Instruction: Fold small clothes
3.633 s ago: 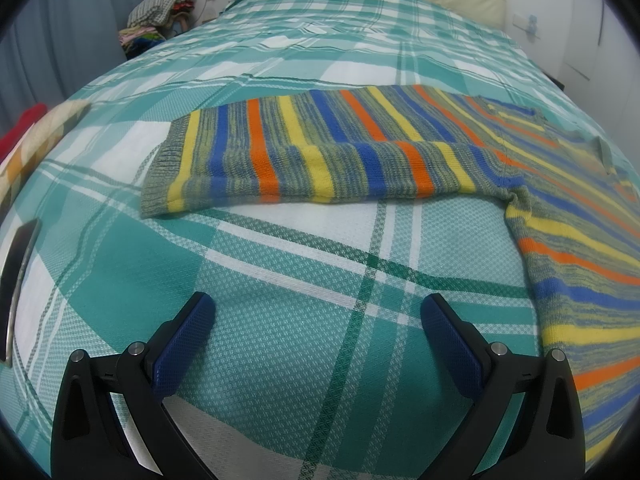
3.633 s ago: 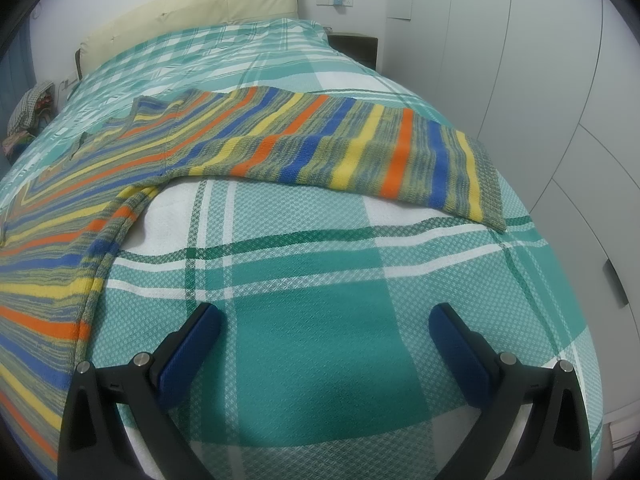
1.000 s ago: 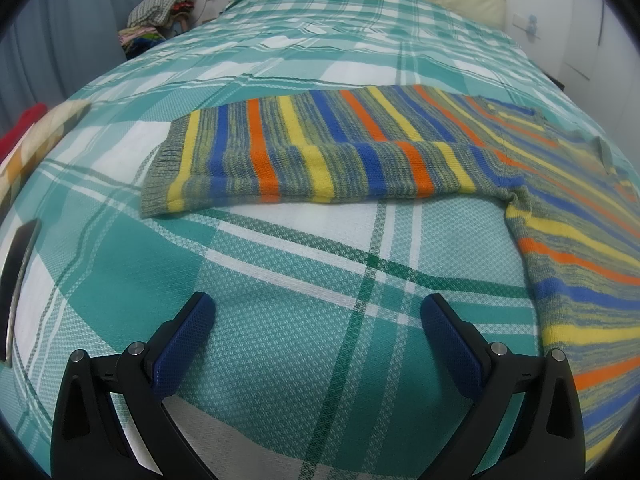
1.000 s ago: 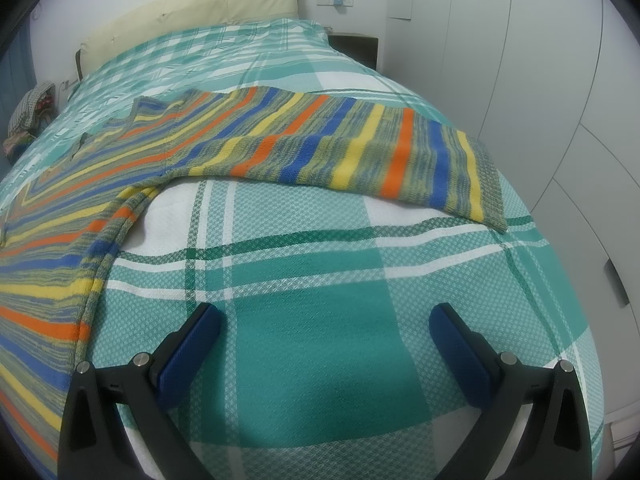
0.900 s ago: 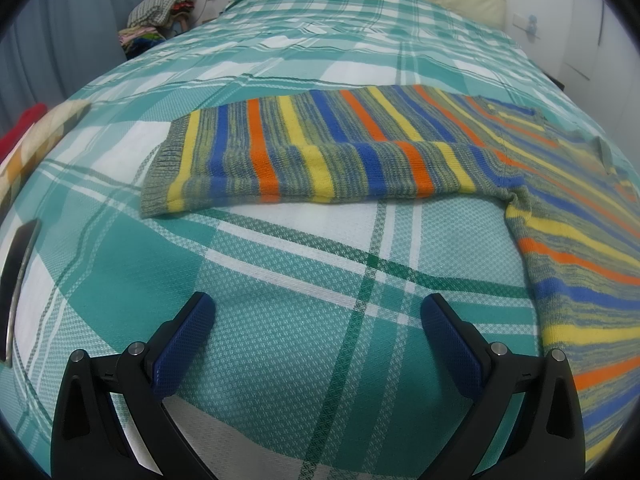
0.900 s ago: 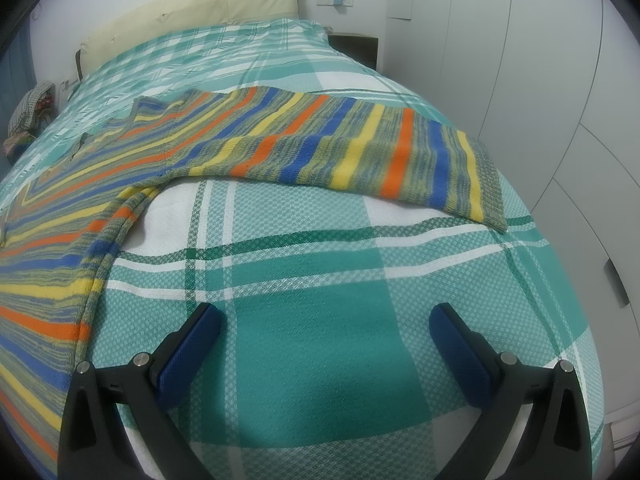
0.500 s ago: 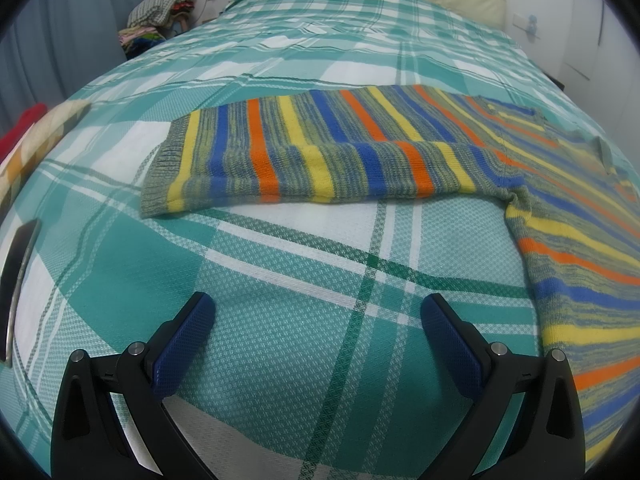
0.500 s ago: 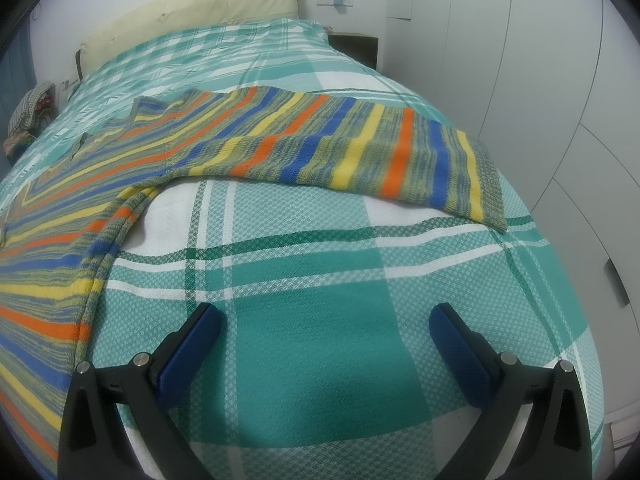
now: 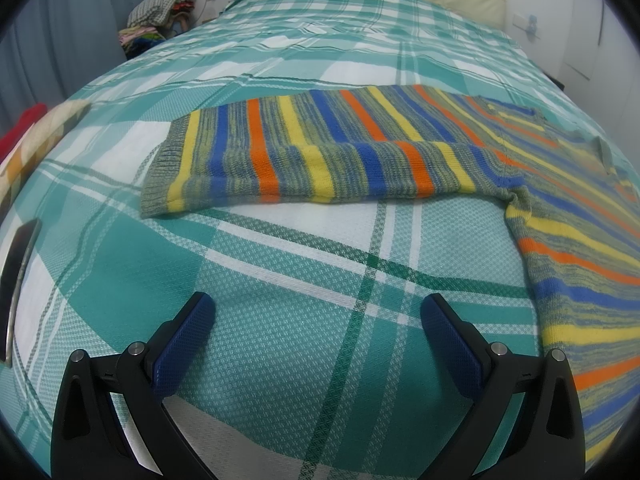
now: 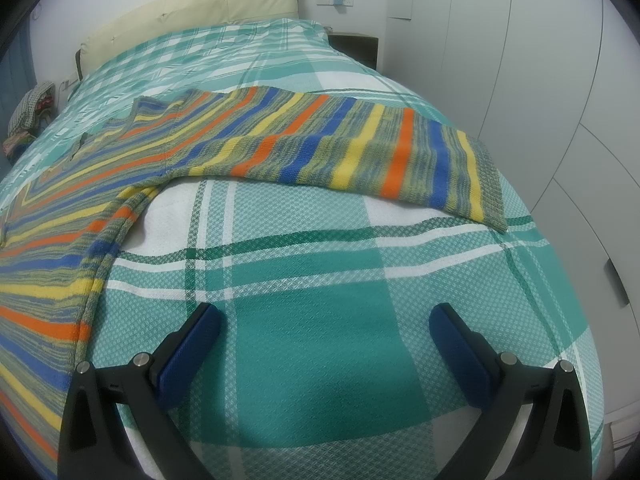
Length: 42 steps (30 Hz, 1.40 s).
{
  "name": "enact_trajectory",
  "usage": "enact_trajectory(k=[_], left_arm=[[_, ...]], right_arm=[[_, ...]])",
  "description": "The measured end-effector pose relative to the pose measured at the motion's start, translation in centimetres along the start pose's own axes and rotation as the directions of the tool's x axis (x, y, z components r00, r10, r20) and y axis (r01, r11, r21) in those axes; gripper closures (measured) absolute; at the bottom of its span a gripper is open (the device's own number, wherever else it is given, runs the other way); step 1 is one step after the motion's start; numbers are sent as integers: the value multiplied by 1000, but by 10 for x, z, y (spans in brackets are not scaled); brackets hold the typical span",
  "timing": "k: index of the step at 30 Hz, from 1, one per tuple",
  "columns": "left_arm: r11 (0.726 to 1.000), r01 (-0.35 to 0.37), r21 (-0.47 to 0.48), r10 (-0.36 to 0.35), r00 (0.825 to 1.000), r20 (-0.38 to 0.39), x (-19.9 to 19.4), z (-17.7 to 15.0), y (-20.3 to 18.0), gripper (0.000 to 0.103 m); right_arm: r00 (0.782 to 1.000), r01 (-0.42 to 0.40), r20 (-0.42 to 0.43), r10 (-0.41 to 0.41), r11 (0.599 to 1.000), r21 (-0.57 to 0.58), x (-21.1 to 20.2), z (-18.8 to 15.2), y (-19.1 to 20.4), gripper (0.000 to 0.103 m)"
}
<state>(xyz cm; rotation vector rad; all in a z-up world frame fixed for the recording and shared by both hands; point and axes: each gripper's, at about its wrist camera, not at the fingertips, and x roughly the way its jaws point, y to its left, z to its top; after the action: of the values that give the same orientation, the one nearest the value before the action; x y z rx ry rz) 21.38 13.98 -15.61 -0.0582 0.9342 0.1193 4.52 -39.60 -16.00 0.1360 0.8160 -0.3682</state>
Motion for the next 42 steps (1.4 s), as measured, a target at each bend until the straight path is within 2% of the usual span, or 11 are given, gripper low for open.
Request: enact_trajectory(k=[42], left_arm=[[1000,-1,0,1,1000,0,1,0,0,0]], right_arm=[[1000,7,0,-7,1000,-6,-3,0,1,0]])
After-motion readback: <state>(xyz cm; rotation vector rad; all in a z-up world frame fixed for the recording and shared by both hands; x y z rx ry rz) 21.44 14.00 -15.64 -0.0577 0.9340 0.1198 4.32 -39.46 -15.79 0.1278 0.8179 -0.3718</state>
